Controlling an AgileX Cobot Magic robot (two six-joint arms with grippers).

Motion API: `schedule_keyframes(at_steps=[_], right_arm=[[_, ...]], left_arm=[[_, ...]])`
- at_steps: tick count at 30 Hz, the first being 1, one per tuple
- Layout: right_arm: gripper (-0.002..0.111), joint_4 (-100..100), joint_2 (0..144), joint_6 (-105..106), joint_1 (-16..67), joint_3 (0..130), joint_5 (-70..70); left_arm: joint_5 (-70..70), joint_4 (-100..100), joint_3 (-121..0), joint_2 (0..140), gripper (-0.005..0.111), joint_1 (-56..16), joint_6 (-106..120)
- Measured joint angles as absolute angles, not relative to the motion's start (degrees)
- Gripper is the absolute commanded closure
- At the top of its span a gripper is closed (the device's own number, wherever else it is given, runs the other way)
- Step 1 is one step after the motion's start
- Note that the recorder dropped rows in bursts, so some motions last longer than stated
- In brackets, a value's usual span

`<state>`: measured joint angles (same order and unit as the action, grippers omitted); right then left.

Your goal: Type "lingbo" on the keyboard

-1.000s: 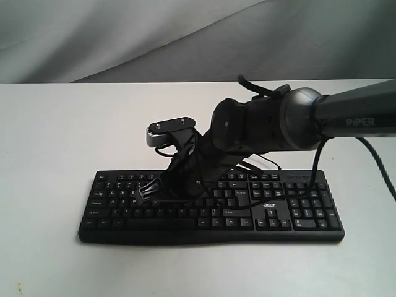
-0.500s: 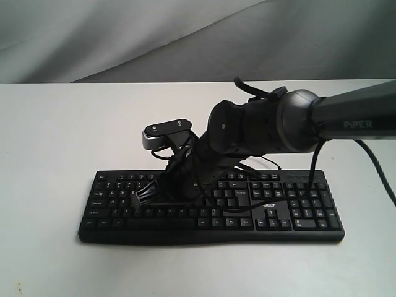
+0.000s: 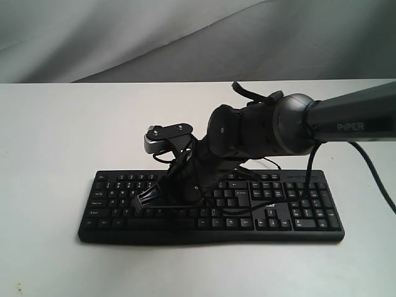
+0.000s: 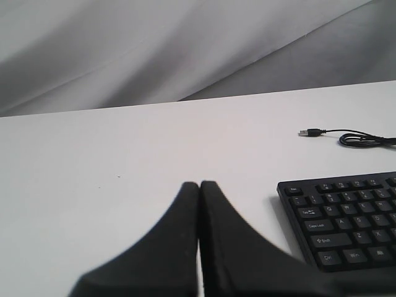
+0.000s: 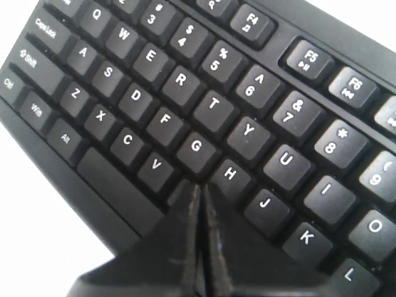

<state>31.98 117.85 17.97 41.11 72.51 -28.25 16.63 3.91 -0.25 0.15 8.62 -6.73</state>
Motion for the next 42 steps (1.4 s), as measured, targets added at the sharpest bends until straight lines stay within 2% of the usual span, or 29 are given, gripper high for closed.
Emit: schedule_keyframes(at_steps=[20, 42], right_arm=[[0.108, 31.4, 116.3, 17.1, 41.1, 73.1, -27.6], [0.108, 40.7, 119.9, 29.4, 41.7, 75.8, -25.7]], left_arm=[[16.6, 3.9, -0.2, 0.1, 0.106, 8.6, -6.7], [16.6, 3.9, -0.2, 0.1, 0.106, 8.6, -6.7]])
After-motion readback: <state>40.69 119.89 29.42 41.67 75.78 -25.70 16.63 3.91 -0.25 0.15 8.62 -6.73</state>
